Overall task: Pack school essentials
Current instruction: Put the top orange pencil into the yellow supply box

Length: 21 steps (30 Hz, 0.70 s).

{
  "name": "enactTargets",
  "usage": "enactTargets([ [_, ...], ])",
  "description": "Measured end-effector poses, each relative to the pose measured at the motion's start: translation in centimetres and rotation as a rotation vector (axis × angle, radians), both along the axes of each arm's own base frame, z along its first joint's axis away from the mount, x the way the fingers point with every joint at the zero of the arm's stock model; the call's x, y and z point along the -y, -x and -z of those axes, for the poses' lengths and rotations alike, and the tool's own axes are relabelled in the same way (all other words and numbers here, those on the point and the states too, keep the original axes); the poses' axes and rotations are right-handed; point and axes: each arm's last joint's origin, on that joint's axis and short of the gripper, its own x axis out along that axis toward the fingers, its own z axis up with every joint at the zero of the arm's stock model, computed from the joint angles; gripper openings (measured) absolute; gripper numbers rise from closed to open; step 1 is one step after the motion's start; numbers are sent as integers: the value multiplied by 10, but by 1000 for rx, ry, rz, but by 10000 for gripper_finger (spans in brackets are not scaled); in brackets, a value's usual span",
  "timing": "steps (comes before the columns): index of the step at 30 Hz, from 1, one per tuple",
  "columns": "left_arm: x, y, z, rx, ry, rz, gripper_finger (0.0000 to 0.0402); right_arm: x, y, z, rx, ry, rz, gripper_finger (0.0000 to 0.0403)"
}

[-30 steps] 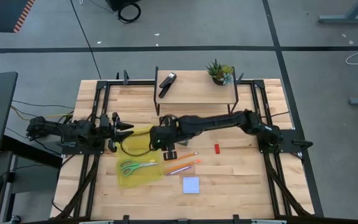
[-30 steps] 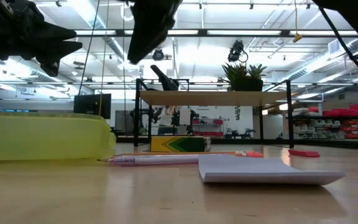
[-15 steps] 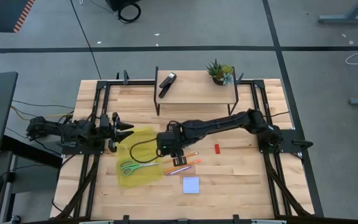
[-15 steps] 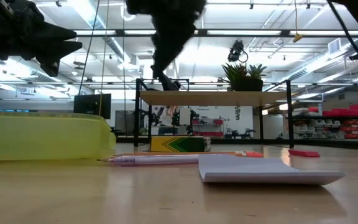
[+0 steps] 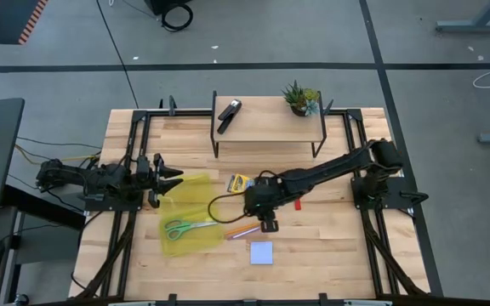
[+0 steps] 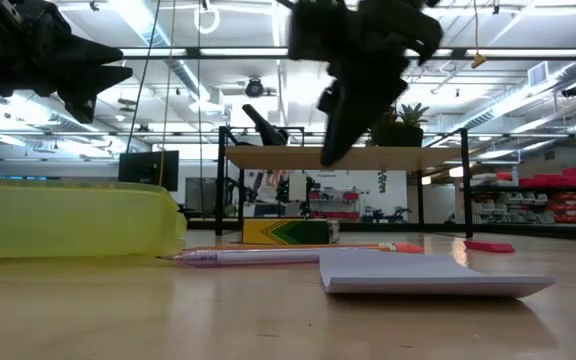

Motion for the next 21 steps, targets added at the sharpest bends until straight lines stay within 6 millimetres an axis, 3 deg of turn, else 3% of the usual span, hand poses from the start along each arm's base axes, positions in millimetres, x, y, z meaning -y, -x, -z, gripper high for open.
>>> enactTargets([
  [9, 0, 0, 0, -1, 0, 0, 146, 5, 20, 39, -145, 14, 49, 155],
  [21, 0, 0, 0, -1, 0, 0, 143, 5, 18, 54, -181, 52, 24, 127],
])
